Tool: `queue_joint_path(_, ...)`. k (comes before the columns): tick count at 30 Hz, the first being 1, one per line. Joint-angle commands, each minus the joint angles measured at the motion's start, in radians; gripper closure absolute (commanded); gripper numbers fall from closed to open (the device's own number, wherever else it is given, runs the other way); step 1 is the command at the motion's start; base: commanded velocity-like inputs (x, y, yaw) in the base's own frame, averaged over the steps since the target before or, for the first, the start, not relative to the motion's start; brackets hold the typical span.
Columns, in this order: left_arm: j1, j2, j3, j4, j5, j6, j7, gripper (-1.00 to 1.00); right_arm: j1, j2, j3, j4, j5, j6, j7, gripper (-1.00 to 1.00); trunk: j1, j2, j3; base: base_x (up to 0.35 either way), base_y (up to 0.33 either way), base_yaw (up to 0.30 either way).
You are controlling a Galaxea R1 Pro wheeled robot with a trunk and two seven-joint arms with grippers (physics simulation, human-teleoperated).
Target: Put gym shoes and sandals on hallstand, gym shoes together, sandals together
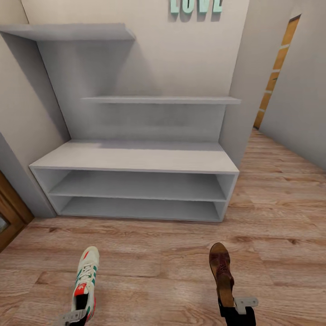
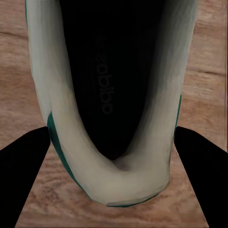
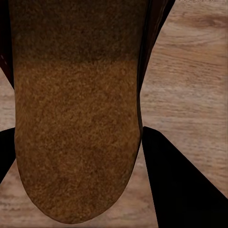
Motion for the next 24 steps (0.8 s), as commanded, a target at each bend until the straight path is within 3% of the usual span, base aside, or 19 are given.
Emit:
queue_joint_path(1,-0.036,-0.02,-0.001,-0.002,-0.023,0.051,0.005,1.0,-0.001,0.0,-0.008,0.0,0.008,-0.004,0.002,1.0,0.0,0.0,-0.001,0.0,0.0,0.0)
queue_joint_path(7,-0.153,-0.046,-0.029,-0.005,-0.075,0.229,0.038,1.0,-0.001,-0.003,-0.01,-0.005,0.008,-0.004,0.001,1.0,0.0,0.0,-0.001,0.0,0.0,0.0)
queue_joint_path(9,-0.214,-0.056,-0.033,-0.006,-0.088,0.301,0.049,1.0,-0.001,-0.006,-0.011,-0.006,0.008,-0.004,0.0,1.0,0.0,0.0,-0.001,0.0,0.0,0.0)
queue_joint_path(10,-0.28,-0.069,-0.036,-0.006,-0.096,0.372,0.054,1.0,-0.001,-0.007,-0.011,-0.007,0.008,-0.003,0.0,1.0,0.0,0.0,-0.001,0.0,0.0,0.0)
queue_joint_path(11,-0.313,-0.074,-0.038,-0.006,-0.099,0.409,0.055,1.0,-0.001,-0.007,-0.012,-0.008,0.008,-0.003,0.0,1.0,0.0,0.0,-0.001,0.0,0.0,0.0)
queue_joint_path(13,-0.448,-0.096,-0.089,-0.006,-0.103,0.581,0.066,1.0,-0.001,-0.009,-0.012,-0.042,0.007,-0.002,0.0,1.0,0.0,0.0,-0.001,0.0,0.0,0.0)
queue_joint_path(16,-0.54,-0.101,-0.144,-0.006,-0.102,0.697,0.123,1.0,-0.001,-0.016,-0.013,-0.07,0.006,0.001,-0.002,1.0,0.0,0.0,-0.001,0.0,0.0,0.0)
queue_joint_path(24,-0.578,-0.099,-0.157,-0.002,-0.102,0.727,0.152,1.0,-0.001,-0.023,-0.013,-0.078,0.006,0.002,-0.003,1.0,0.0,0.0,-0.001,0.0,0.0,0.0)
